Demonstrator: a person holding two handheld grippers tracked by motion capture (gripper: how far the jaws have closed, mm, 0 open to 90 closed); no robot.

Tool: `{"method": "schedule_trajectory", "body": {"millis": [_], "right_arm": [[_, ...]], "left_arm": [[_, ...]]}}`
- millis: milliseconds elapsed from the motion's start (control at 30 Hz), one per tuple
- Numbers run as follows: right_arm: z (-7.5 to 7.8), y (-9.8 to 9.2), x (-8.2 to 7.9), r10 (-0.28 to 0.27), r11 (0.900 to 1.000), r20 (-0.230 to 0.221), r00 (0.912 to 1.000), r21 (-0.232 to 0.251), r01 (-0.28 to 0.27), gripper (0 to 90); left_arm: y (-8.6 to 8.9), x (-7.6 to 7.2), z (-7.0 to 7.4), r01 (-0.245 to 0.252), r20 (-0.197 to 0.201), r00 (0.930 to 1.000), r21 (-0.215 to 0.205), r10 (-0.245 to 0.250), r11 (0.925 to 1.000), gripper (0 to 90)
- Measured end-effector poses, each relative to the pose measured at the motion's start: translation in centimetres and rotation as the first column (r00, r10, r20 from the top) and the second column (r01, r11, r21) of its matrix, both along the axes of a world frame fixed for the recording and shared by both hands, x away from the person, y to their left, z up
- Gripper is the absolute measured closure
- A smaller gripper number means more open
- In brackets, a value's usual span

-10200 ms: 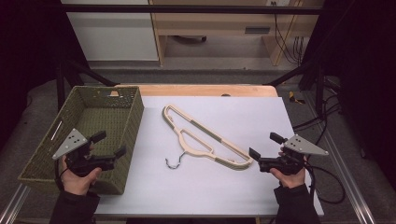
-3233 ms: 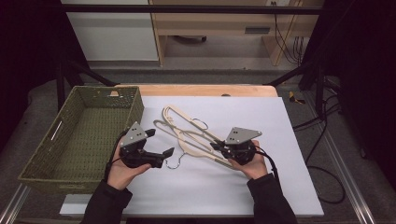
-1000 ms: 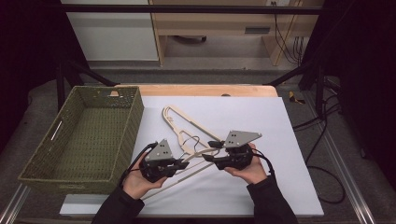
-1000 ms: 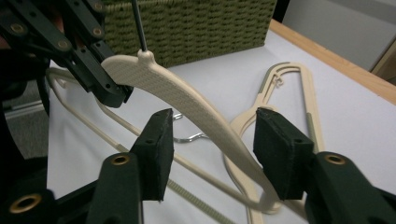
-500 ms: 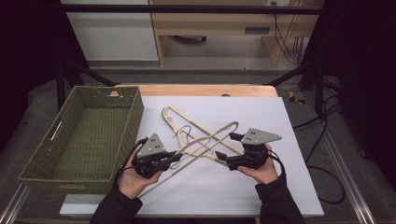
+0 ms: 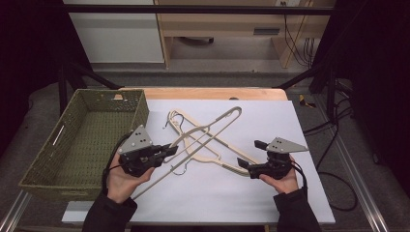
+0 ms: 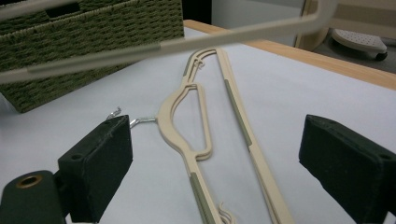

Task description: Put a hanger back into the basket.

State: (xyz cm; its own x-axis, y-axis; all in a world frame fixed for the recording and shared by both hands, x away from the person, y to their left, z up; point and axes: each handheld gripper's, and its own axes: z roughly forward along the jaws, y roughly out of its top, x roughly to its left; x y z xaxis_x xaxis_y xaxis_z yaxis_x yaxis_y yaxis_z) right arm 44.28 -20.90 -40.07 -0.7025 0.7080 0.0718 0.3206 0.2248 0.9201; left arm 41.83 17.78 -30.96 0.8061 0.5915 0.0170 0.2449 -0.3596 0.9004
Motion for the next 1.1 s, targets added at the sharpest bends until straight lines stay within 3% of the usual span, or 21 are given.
{"method": "schedule_trajectory", "body": {"millis": [300, 533, 667, 1100], "right_arm": [[-0.2, -1.1, -0.4, -0.054, 0.998, 0.004, 0.9986, 0.022, 0.053, 6.2], [-0.3, -1.4, -0.4, -0.081, 0.996, 0.007, 0.9967, 0.034, 0.081, 3.7], [-0.2, -1.5, -0.4, -0.093, 0.995, 0.003, 0.9957, 0.037, 0.092, 3.0], [-0.3, -1.6, -0.3, -0.090, 0.995, -0.003, 0.9960, 0.033, 0.090, 3.3]], "left_arm": [[2.6, 0.6, 3.7, -0.034, 0.037, 0.9987, -0.013, 0.034, 0.9993, 86.3], [6.0, 1.9, 5.9, -0.093, 0.060, 0.9939, 0.000, 0.093, 0.9957, 86.3], [8.0, 2.7, 6.2, -0.129, 0.053, 0.9902, -0.007, 0.129, 0.9916, 86.3], [14.6, 5.2, 5.1, -0.247, 0.044, 0.9684, 0.043, 0.245, 0.9680, 86.3]]}}
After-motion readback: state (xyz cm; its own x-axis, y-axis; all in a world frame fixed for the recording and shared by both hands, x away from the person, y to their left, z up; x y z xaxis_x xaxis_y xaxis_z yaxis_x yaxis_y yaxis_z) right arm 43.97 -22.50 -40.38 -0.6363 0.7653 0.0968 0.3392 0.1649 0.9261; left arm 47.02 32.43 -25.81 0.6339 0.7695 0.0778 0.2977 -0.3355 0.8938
